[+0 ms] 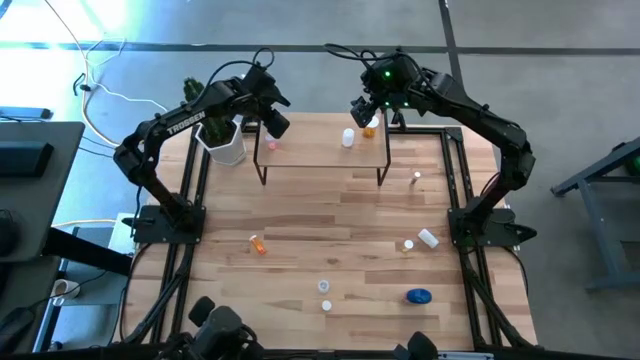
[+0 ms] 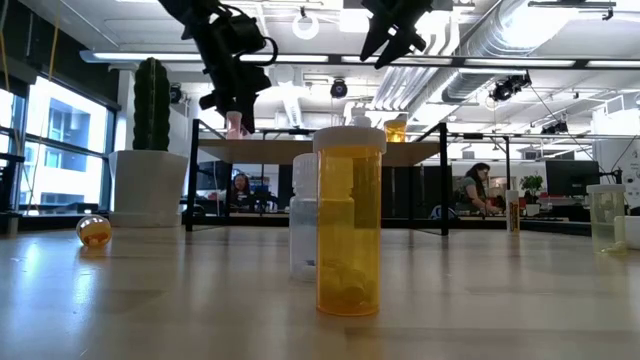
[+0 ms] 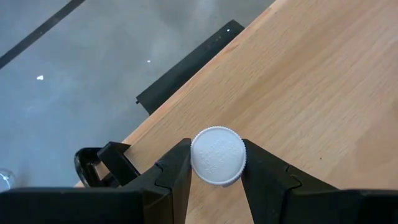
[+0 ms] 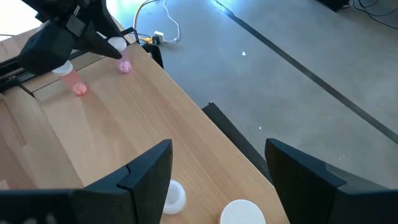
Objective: Pick and place medicine bottles onto shelf by color
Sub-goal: Put the pink pill bottle on the shelf, then put the blue lid pill bottle on the shelf
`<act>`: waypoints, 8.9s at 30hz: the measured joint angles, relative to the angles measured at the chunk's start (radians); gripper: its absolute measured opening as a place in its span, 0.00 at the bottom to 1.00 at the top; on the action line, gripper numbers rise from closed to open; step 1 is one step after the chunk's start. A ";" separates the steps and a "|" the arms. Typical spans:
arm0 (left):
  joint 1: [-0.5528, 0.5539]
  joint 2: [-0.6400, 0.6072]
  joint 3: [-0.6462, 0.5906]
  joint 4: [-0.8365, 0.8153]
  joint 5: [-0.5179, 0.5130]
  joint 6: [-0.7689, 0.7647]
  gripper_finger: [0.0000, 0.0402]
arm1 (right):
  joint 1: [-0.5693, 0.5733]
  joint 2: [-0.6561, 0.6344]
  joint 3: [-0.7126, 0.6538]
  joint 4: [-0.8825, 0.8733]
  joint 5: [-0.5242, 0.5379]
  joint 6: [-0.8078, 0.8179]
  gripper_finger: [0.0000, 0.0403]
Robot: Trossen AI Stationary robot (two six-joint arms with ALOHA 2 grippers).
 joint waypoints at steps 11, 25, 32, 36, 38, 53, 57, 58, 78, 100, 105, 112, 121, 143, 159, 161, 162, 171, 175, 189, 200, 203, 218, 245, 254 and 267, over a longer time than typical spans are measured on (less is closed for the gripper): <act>0.000 0.001 0.000 -0.002 0.000 -0.025 0.30 | 0.000 0.000 0.000 0.000 0.000 0.019 0.61; 0.000 -0.018 -0.004 0.015 0.038 -0.026 0.52 | 0.000 0.000 0.000 0.000 0.000 0.019 0.61; 0.001 -0.066 -0.003 0.048 0.031 -0.022 0.53 | 0.000 0.000 0.000 0.000 0.000 0.019 0.61; 0.001 -0.108 -0.003 0.046 0.016 -0.019 0.52 | 0.000 0.000 0.000 0.000 0.000 0.009 0.61; 0.000 -0.139 -0.003 0.046 0.015 -0.027 0.52 | 0.000 0.000 0.000 -0.003 0.000 -0.003 0.61; -0.171 -0.385 -0.172 0.112 0.038 -0.185 0.52 | 0.016 -0.035 0.000 -0.083 -0.119 -0.007 0.61; -0.231 -0.463 -0.330 0.236 0.037 -0.293 0.52 | 0.021 -0.075 0.000 -0.088 -0.123 -0.008 0.61; -0.247 -0.482 -0.361 0.259 0.037 -0.317 0.52 | 0.021 -0.086 0.000 -0.095 -0.123 -0.008 0.61; -0.557 -0.604 -0.540 0.349 -0.069 -0.480 0.52 | 0.077 -0.243 0.000 -0.474 -0.103 0.154 0.61; -0.688 -0.670 -0.540 0.315 -0.022 -0.453 0.52 | 0.527 -0.592 -0.601 -0.431 -0.061 0.821 0.61; -0.710 -0.670 -0.540 0.304 -0.016 -0.453 0.52 | 0.671 -0.608 -0.649 -0.419 -0.071 0.891 0.61; -0.726 -0.669 -0.540 0.300 -0.016 -0.453 0.52 | 0.855 -0.606 -0.725 -0.351 -0.081 1.001 0.61; -0.726 -0.669 -0.540 0.300 -0.019 -0.454 0.52 | 1.044 -0.601 -0.772 -0.236 -0.102 1.024 0.61; -0.726 -0.665 -0.540 0.301 -0.023 -0.561 0.52 | 1.392 -0.295 -0.771 -0.144 -0.116 0.886 0.61; -0.726 -0.665 -0.540 0.301 -0.030 -0.558 0.52 | 1.397 -0.087 -0.771 -0.058 -0.134 0.889 0.61; -0.726 -0.665 -0.540 0.301 -0.030 -0.558 0.52 | 1.397 -0.063 -0.770 -0.052 -0.137 0.889 0.61; -0.726 -0.665 -0.540 0.301 -0.030 -0.558 0.52 | 1.397 -0.051 -0.770 -0.049 -0.138 0.890 0.61; -0.726 -0.665 -0.540 0.300 -0.030 -0.543 0.52 | 1.397 0.010 -0.770 -0.032 -0.187 0.933 0.55; -0.726 -0.665 -0.540 0.299 -0.030 -0.541 0.52 | 1.386 0.006 -0.769 -0.032 -0.204 0.951 0.41; -0.726 -0.665 -0.540 0.259 -0.019 -0.511 0.52 | 1.206 0.008 -0.651 -0.056 -0.295 0.944 0.40; -0.726 -0.665 -0.540 0.255 -0.019 -0.449 0.52 | 0.983 0.008 -0.450 -0.201 -0.251 0.839 0.41; -0.726 -0.665 -0.540 0.254 -0.019 -0.445 0.52 | 0.921 0.007 -0.398 -0.268 -0.250 0.789 0.41; -0.691 -0.649 -0.539 0.253 -0.035 -0.417 0.52 | 0.600 0.007 -0.140 -0.473 -0.122 0.464 0.41; -0.617 -0.627 -0.539 0.255 -0.053 -0.429 0.52 | 0.150 0.007 0.011 -0.461 0.063 -0.392 0.41; -0.617 -0.627 -0.539 0.255 -0.053 -0.473 0.52 | 0.105 0.007 0.011 -0.476 0.010 -0.480 0.41; -0.617 -0.627 -0.539 0.256 -0.043 -0.561 0.52 | 0.104 0.101 0.009 -0.541 -0.081 -0.539 0.41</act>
